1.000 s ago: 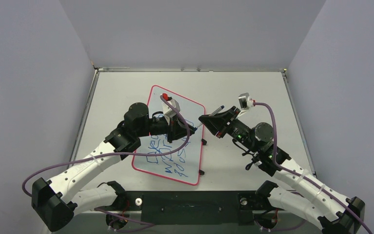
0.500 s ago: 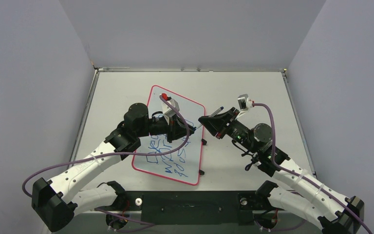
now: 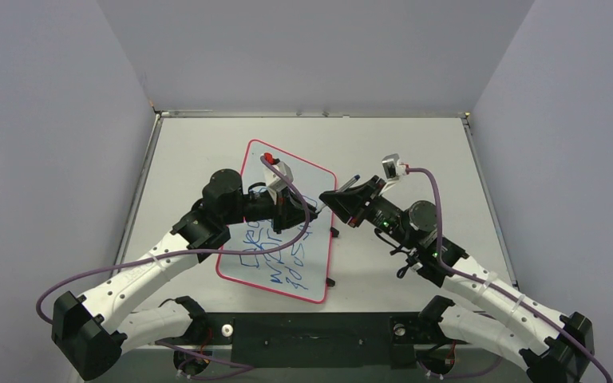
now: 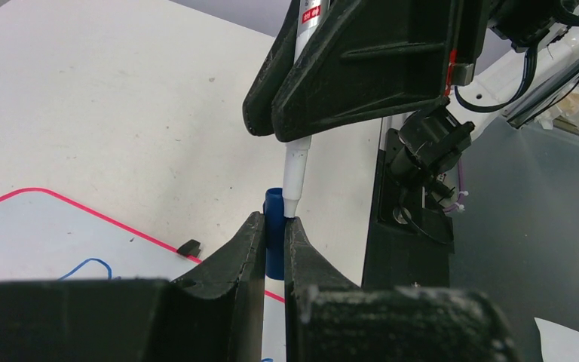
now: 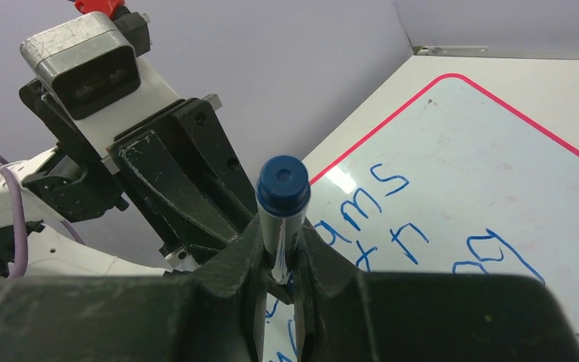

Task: Write a sentence on the whiteboard
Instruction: Close the pen cap.

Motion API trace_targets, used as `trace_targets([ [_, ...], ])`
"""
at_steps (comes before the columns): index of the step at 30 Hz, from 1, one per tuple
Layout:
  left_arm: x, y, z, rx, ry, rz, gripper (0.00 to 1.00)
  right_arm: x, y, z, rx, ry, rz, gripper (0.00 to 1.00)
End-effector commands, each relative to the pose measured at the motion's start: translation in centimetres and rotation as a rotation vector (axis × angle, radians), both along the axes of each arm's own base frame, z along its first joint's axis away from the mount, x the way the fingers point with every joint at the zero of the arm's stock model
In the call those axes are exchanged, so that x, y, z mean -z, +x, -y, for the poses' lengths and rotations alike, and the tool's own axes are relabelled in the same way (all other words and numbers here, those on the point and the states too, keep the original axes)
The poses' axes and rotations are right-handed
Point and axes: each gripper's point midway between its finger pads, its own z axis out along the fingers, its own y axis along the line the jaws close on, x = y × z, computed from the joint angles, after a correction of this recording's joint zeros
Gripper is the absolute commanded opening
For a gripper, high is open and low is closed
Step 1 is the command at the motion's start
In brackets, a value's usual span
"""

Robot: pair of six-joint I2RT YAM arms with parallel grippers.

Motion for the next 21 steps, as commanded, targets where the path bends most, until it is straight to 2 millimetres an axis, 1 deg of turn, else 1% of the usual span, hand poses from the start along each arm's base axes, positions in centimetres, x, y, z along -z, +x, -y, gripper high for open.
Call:
trace_targets([
  [1,-3.2,-0.5,-0.2,0.011,-0.079,0.082,0.0,-0.6,-0.3,-0.3,-0.01,0.022,0.027,0.0],
  [5,-3.1,-0.4,-0.3,0.006,-0.076,0.082,0.0,-1.6,-0.3,0.5,0.02,0.022,0.043,0.0],
  [6,-3.0,-0.4,-0.2,0.006,-0.075,0.081,0.0,-2.4,-0.4,0.7,0.024,0.029,0.061,0.0],
  [7,-3.0,-0.4,-0.2,0.006,-0.075,0.08,0.0,-2.4,-0.4,0.9,0.032,0.024,0.058,0.0],
  [10,-3.0,-0.4,-0.2,0.008,-0.075,0.081,0.0,-3.5,-0.5,1.3,0.047,0.031,0.082,0.0],
  [15,-3.1,-0.4,-0.2,0.009,-0.075,0.082,0.0,-3.8,-0.2,1.7,0.072,0.034,0.087,0.0],
  [21,-2.9,-0.4,-0.2,0.011,-0.073,0.08,0.0,-3.9,0.2,1.6,0.082,0.035,0.085,0.0],
])
